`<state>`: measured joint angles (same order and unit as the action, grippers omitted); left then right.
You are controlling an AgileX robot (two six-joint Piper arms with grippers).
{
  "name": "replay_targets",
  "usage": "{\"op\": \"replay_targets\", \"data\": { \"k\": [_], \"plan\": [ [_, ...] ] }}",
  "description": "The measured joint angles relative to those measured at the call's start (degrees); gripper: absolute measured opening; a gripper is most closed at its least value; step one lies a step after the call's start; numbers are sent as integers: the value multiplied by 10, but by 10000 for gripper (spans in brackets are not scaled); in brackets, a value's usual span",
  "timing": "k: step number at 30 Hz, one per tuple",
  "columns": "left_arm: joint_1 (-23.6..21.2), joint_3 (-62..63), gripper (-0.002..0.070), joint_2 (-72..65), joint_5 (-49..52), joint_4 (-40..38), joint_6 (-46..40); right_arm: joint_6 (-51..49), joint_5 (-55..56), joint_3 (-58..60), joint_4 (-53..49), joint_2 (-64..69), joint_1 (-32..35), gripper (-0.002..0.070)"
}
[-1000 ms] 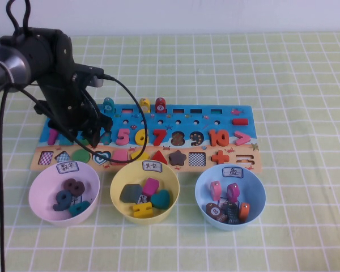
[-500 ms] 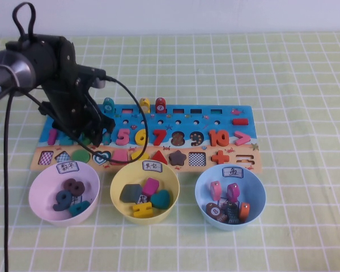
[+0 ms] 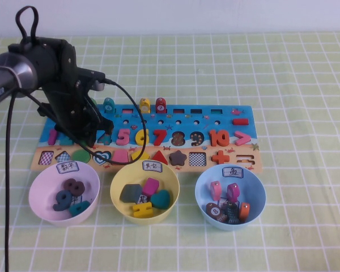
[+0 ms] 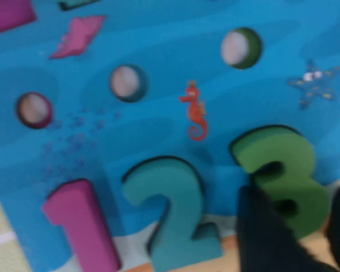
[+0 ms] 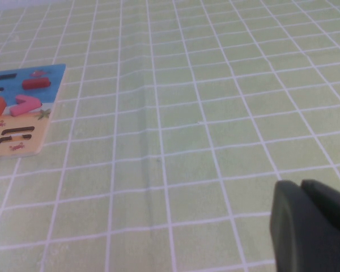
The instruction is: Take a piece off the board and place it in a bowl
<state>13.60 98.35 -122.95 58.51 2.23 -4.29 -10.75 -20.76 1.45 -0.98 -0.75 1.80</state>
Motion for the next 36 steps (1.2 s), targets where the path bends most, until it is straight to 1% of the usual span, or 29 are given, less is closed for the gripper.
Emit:
{"op": "replay_targets", "data": {
  "k": [1, 2, 13, 26, 32, 36],
  "plan": [
    [0, 0, 188, -1, 0, 3, 0, 0, 0, 0, 0, 0, 0, -18],
    [0, 0, 177, -1, 0, 3, 0, 0, 0, 0, 0, 0, 0, -18],
    [0, 0, 179, 4, -1, 2, 0, 0, 0, 0, 0, 0, 0, -18],
    [0, 0, 179, 50, 2, -3, 0, 0, -1, 0, 0, 0, 0, -18],
    [0, -10, 179, 105, 47, -3, -2, 0, -1, 0, 0, 0, 0, -18],
    [0, -67, 179, 195, 53, -3, -4, 0, -1, 0, 0, 0, 0, -18]
  ]
}}
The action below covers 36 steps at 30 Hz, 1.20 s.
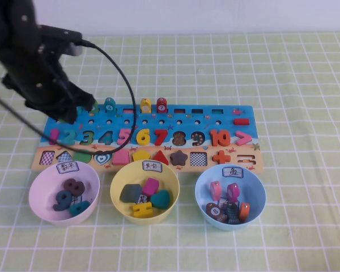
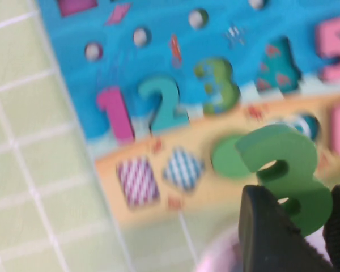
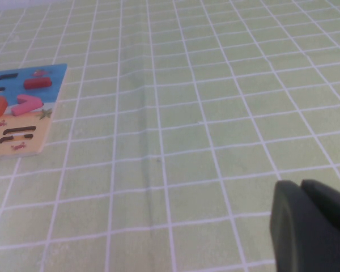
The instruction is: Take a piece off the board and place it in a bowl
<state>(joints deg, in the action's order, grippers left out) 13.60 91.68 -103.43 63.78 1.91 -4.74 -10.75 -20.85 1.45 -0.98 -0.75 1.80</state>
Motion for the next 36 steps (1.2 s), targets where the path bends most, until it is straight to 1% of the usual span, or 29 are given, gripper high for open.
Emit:
{"op": "replay_targets", "data": {
  "k": [5, 9, 12, 16, 23, 24, 26, 28, 30, 33, 36],
  "plan": [
    [0, -113, 179, 117, 3, -5, 0, 0, 0, 0, 0, 0, 0, -18],
    [0, -212, 179, 170, -11, -52, -18, 0, 0, 0, 0, 0, 0, -18],
    [1, -268, 179, 174, -47, -83, -38, 0, 0, 0, 0, 0, 0, -18],
    [1, -314, 179, 158, -101, -99, -51, 0, 0, 0, 0, 0, 0, -18],
    [1, -319, 179, 118, -144, -99, -60, 0, 0, 0, 0, 0, 0, -18],
    [1, -319, 185, 113, -145, -99, -63, 0, 0, 0, 0, 0, 0, -18],
    [1, -319, 219, 104, -147, -99, -64, 0, 0, 0, 0, 0, 0, -18],
    [1, -319, 282, 98, -153, -99, -62, 0, 0, 0, 0, 0, 0, -18],
    [1, -319, 323, 98, -163, -99, -55, 0, 0, 0, 0, 0, 0, -18],
    [1, -320, 348, 105, -185, -99, -51, 0, 0, 0, 0, 0, 0, -18],
    [1, -320, 345, 136, -206, -99, -53, 0, 0, 0, 0, 0, 0, -18]
  ]
}}
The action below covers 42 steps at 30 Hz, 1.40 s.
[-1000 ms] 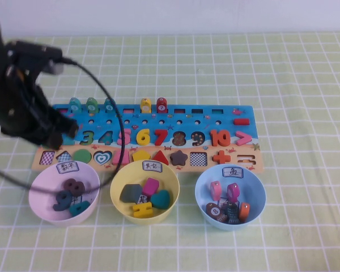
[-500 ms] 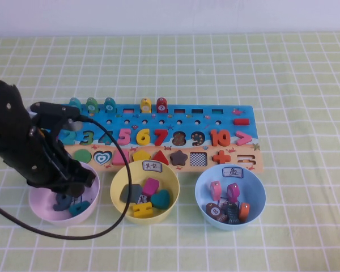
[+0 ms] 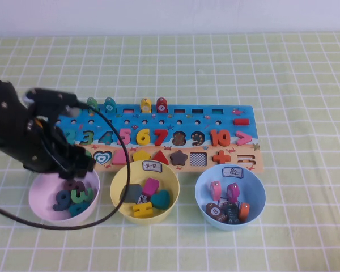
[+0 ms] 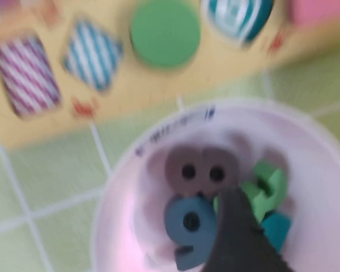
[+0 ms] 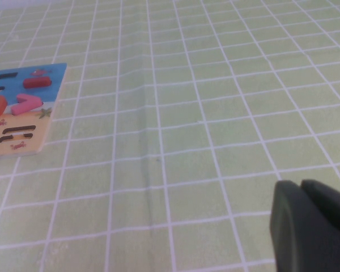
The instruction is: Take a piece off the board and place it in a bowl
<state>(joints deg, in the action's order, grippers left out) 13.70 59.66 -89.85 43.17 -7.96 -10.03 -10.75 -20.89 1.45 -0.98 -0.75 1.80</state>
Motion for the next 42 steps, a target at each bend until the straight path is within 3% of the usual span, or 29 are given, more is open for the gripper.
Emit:
{"op": "replay_targets", "data": {
  "k": [3, 7, 11, 26, 42],
  "plan": [
    [0, 0, 274, 62, -10, 0, -12, 0, 0, 0, 0, 0, 0, -18],
    [0, -12, 80, 164, -29, -7, -35, 0, 0, 0, 0, 0, 0, -18],
    [0, -73, 14, 308, -72, -43, -70, 0, 0, 0, 0, 0, 0, -18],
    [0, -325, 0, 801, -91, -61, -58, 0, 0, 0, 0, 0, 0, -18],
    [0, -335, 0, 835, 44, -32, -36, 0, -1, 0, 0, 0, 0, -18]
  ]
}}
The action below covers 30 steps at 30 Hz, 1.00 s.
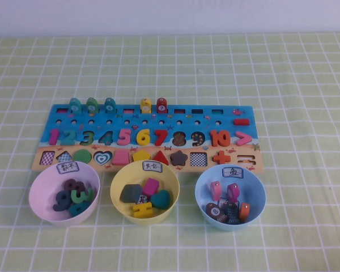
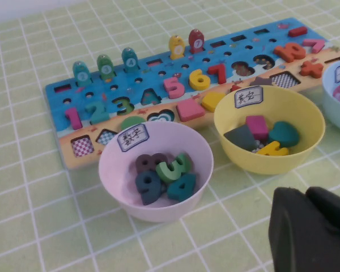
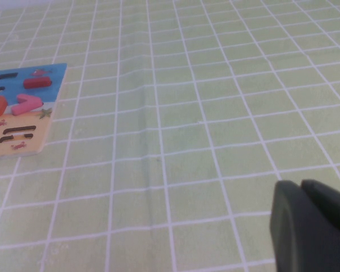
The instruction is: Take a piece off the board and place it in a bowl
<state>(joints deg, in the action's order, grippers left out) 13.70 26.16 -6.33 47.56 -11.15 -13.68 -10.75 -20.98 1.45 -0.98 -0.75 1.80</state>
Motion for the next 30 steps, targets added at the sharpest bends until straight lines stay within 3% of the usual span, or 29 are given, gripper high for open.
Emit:
{"op": "replay_targets", "data": {
  "k": [9, 20, 24, 30],
  "plan": [
    [0, -18, 0, 0, -35, 30, 0, 0, 0, 0, 0, 0, 0, -18],
    [0, -263, -1, 8, -479, 104, 23, 0, 0, 0, 0, 0, 0, -18],
    [0, -275, -1, 37, -460, 116, 38, 0, 0, 0, 0, 0, 0, -18],
    [-18, -276, -1, 70, -351, 118, 42, 0, 0, 0, 0, 0, 0, -18]
  ]
}}
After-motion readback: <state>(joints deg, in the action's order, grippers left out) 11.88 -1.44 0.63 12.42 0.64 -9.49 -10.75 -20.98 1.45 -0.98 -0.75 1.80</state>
